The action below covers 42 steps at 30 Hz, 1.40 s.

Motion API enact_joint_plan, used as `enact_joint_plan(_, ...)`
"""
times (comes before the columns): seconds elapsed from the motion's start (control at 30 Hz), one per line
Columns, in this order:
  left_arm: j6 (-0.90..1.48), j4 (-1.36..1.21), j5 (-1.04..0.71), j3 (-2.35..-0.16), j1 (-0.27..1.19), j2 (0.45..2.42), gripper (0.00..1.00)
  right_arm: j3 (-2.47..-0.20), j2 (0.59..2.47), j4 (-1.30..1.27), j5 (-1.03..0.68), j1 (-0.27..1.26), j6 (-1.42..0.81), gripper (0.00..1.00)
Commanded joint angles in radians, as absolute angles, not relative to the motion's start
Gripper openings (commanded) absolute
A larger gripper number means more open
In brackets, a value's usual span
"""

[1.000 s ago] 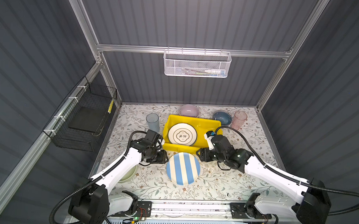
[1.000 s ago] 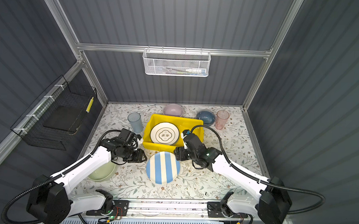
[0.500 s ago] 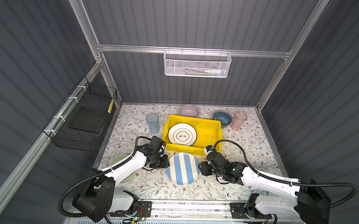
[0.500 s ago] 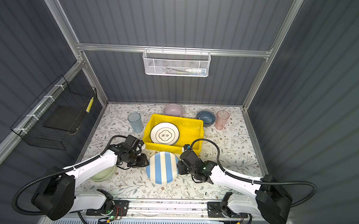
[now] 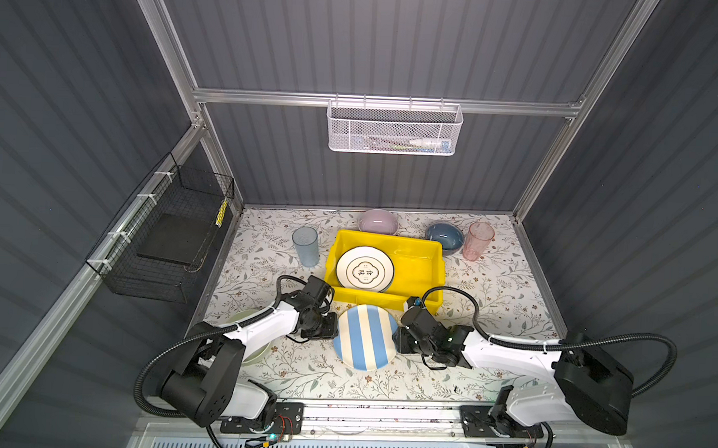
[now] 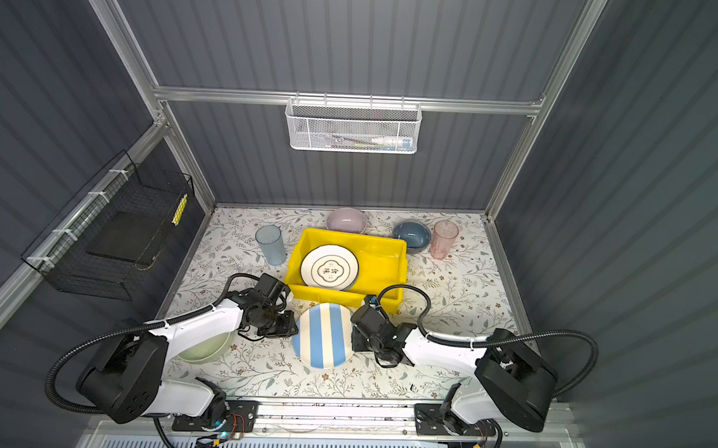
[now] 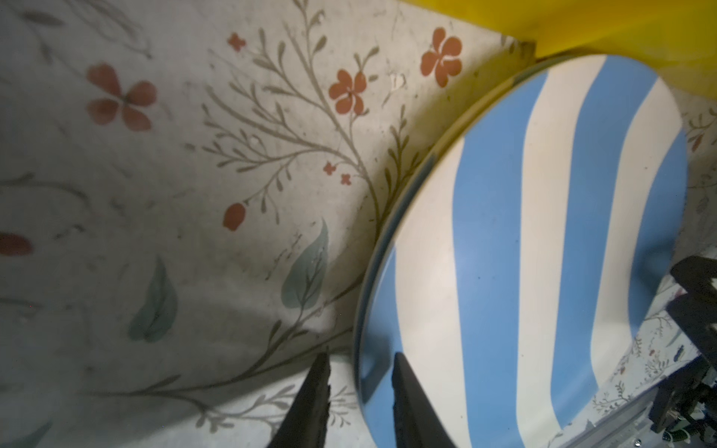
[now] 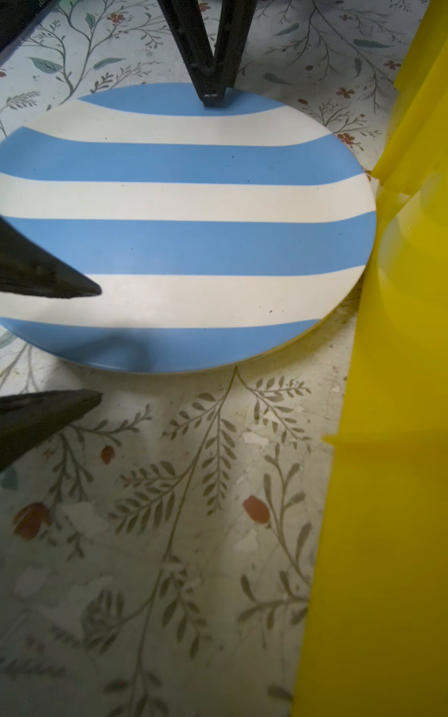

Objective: Place the mixed dishes into the plastic bin
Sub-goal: 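Withdraw both grippers from the bin to the blue-and-cream striped plate rims, then pinch the striped plate rims with both grippers and tilt it up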

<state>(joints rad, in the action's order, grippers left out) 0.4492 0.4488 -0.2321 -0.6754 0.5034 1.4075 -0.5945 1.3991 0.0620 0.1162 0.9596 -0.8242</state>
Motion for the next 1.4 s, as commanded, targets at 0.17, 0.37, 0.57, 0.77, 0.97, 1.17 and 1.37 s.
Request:
enact_joint_plan(0.17, 0.436, 0.432, -0.224, -0.657, 0.512, 1.436, 0.26, -0.591, 1.426, 0.031, 0.116, 0.967, -0.845, 0.37)
enact_joint_plan(0.37, 0.438, 0.432, -0.216, -0.649, 0.514, 1.439, 0.23, -0.6, 1.453, 0.006, 0.087, 0.968, -0.842, 0.36)
enact_joint_plan(0.57, 0.44, 0.43, -0.21, -0.637, 0.515, 1.44, 0.18, -0.591, 1.443, -0.005, 0.078, 0.968, -0.854, 0.35)
enact_joint_plan(0.77, 0.443, 0.425, -0.209, -0.631, 0.517, 1.443, 0.17, -0.58, 1.392, 0.028, 0.079, 0.968, -0.86, 0.34)
enact_joint_plan(0.97, 0.443, 0.417, -0.209, -0.627, 0.518, 1.456, 0.16, -0.584, 1.364, 0.045, 0.075, 0.968, -0.848, 0.36)
enact_joint_plan(1.17, 0.445, 0.413, -0.209, -0.622, 0.52, 1.457, 0.16, -0.565, 1.374, -0.018, 0.042, 0.966, -0.864, 0.36)
enact_joint_plan(1.37, 0.449, 0.411, -0.213, -0.615, 0.523, 1.457, 0.13, -0.522, 1.37, -0.064, 0.03, 0.947, -0.925, 0.35)
